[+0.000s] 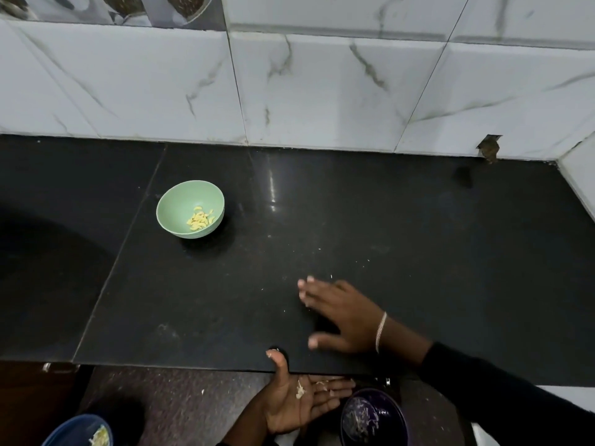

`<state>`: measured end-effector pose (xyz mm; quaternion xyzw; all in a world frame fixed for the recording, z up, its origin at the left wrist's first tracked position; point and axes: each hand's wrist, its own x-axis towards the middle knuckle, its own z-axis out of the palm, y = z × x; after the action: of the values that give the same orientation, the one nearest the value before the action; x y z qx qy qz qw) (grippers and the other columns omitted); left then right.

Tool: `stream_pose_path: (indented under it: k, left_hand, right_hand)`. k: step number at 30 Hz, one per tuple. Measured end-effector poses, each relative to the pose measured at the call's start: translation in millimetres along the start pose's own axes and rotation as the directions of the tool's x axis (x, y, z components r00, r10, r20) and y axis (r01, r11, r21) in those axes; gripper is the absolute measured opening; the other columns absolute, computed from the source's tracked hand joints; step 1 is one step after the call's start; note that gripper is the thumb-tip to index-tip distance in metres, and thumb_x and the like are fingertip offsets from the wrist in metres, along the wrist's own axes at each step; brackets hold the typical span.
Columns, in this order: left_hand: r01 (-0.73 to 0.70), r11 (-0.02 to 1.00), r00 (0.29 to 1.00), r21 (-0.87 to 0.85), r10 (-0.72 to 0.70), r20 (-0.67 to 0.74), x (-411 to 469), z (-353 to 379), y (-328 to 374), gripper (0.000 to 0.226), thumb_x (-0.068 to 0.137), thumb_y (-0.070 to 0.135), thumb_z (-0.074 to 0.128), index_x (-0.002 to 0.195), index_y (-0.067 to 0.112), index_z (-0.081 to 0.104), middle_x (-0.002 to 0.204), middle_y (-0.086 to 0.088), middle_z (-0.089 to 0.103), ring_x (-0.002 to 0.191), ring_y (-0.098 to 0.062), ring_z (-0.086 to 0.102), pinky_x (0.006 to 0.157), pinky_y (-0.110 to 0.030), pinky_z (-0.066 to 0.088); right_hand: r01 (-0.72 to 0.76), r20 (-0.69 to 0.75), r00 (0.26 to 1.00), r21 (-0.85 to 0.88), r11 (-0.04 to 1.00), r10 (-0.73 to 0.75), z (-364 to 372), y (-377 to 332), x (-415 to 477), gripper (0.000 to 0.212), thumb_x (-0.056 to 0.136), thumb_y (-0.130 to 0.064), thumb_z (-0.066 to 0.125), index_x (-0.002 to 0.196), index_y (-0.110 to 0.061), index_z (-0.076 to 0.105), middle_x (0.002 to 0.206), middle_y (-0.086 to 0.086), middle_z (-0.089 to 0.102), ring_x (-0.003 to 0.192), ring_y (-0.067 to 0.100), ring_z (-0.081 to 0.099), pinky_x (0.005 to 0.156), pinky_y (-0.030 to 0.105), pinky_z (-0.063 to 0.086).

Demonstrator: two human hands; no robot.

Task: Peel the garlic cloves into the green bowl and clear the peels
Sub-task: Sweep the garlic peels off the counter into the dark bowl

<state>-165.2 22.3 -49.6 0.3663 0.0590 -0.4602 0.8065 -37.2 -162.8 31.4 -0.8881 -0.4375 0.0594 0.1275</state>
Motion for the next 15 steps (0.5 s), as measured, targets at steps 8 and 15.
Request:
stream_pose_path:
  k: [8, 15]
  left_hand:
    - [0.045, 0.994, 0.994, -0.095, -0.035, 0.106, 4, -5, 1, 0.159, 0.036, 0.101, 0.043, 0.153, -0.005, 0.029, 0.162, -0.023, 0.026, 0.152, -0.031, 0.024, 0.122, -0.037, 0.025]
    - [0.048, 0.985, 0.982, -0.167, -0.016, 0.186, 6, -8, -5, 0.158, 0.037, 0.099, 0.043, 0.151, -0.009, 0.029, 0.160, -0.029, 0.025, 0.152, -0.036, 0.024, 0.125, -0.044, 0.019]
  right_hand:
    - [-0.203, 0.221, 0.941, -0.232, 0.951, 0.255, -1, 69, 15, 0.115, 0.083, -0.091, 0.026, 0.161, -0.011, 0.000, 0.168, 0.004, -0.014, 0.154, 0.018, -0.014, 0.124, 0.052, 0.010]
    - [0.039, 0.293, 0.956, -0.163, 0.986, 0.011, 28, -26, -74, 0.111, 0.086, -0.087, 0.029, 0.160, -0.008, 0.006, 0.168, 0.010, -0.008, 0.156, 0.023, -0.006, 0.124, 0.046, 0.001]
